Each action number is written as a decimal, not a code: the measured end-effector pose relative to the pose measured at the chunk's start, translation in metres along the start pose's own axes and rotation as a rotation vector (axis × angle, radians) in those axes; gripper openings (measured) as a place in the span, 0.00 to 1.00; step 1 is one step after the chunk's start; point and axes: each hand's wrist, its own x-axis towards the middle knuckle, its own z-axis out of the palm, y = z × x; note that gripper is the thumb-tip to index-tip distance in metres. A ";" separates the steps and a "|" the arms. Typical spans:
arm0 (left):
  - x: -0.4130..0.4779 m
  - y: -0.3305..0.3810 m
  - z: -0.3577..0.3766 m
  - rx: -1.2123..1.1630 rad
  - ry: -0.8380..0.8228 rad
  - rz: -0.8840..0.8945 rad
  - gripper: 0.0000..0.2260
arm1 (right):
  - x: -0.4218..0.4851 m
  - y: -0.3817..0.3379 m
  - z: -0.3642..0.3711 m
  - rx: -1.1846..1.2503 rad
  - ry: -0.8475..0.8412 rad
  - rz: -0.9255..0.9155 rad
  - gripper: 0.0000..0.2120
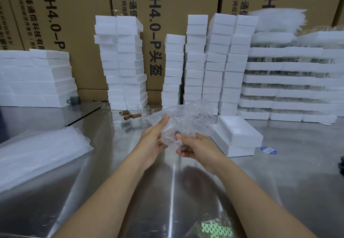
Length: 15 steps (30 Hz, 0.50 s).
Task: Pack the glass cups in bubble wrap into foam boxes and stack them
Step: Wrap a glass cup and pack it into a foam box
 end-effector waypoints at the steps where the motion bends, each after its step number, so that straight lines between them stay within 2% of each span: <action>1: 0.000 0.001 0.001 -0.008 -0.008 0.000 0.27 | 0.000 -0.001 -0.001 0.025 -0.016 0.013 0.09; 8: 0.002 -0.001 0.000 0.025 -0.040 -0.003 0.33 | -0.001 -0.003 -0.002 0.088 -0.059 0.041 0.17; 12: 0.006 -0.003 -0.004 0.047 0.050 0.003 0.32 | 0.000 -0.004 -0.006 -0.058 -0.063 -0.005 0.17; 15: 0.008 -0.001 -0.008 0.054 0.112 0.014 0.35 | 0.000 -0.006 -0.011 -0.052 -0.052 -0.010 0.17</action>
